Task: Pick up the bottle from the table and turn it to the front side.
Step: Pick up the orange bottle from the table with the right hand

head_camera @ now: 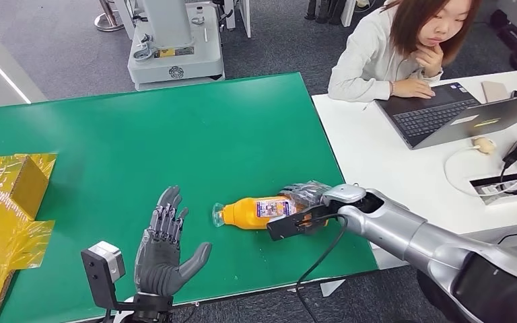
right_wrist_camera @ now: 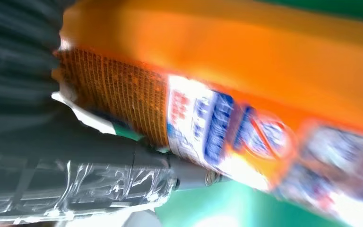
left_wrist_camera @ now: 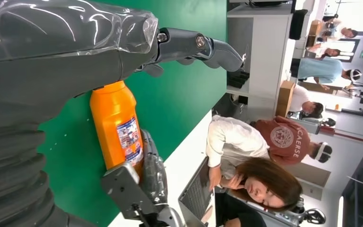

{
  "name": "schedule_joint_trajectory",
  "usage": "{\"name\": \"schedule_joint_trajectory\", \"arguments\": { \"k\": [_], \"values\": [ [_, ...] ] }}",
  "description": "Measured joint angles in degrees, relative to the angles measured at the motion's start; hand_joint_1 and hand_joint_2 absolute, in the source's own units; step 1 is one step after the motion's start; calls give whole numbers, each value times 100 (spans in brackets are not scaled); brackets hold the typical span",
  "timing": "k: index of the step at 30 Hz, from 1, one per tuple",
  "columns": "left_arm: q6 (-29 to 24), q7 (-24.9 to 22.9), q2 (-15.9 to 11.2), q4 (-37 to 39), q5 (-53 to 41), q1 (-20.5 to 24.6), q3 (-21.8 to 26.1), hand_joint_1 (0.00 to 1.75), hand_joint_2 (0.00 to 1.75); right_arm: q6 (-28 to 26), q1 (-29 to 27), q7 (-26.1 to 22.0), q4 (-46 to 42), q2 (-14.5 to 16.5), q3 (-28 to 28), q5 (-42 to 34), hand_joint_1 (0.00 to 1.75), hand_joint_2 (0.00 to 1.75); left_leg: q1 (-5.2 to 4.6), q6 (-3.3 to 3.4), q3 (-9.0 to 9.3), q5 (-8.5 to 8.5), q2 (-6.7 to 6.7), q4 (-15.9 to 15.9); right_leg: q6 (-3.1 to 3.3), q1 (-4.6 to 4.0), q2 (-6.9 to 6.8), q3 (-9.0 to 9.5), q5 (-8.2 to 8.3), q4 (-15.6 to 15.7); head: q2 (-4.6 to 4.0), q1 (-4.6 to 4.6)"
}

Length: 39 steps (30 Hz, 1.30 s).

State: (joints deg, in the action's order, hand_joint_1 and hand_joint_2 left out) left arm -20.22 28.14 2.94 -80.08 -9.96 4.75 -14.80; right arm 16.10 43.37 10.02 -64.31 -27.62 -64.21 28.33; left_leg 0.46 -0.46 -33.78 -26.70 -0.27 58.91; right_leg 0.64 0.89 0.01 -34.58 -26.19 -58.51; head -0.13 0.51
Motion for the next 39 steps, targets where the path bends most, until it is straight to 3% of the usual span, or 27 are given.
{"name": "schedule_joint_trajectory", "arguments": {
  "k": [10,14,21,23,25,26,33,39],
  "values": [
    [13,-106,59,0,-90,-36,0,0,175,25,-142,2,53,4,122,397,2,175,1,1,3,-1,3,-1,0,-1,1,2,0,-2,0,-1],
    [20,-150,85,0,-118,-38,0,0,175,32,-142,-53,145,71,135,369,36,175,1,1,5,-1,4,-1,0,-1,2,5,0,-2,0,0],
    [25,-160,91,0,-149,-67,0,0,175,-51,-170,-84,214,139,145,313,31,175,1,2,15,-1,5,-1,0,-1,4,14,0,0,0,-1],
    [25,-160,91,0,-150,-68,0,0,175,-53,-173,-84,226,147,146,320,82,175,1,2,18,-1,5,-1,0,-1,4,17,0,0,0,-1],
    [25,-160,91,0,-151,-71,0,0,175,-56,-175,-84,238,156,147,321,153,175,1,2,22,-1,5,-1,0,-1,4,21,0,0,0,-1],
    [25,-161,91,0,-153,-74,0,0,175,-63,-177,-85,243,161,151,320,168,175,2,2,24,-1,5,-1,0,-1,4,23,0,0,0,-1],
    [64,-203,115,-1,-219,-106,0,0,175,-244,-335,-139,259,242,342,186,175,175,2,2,32,-1,5,-1,-2,-2,3,32,-2,1,0,1],
    [57,-255,133,-7,-277,-189,0,0,175,-291,-698,-473,216,326,834,-786,175,175,2,5,33,-3,5,-1,-2,-3,3,33,-3,2,0,1]
  ]
}}
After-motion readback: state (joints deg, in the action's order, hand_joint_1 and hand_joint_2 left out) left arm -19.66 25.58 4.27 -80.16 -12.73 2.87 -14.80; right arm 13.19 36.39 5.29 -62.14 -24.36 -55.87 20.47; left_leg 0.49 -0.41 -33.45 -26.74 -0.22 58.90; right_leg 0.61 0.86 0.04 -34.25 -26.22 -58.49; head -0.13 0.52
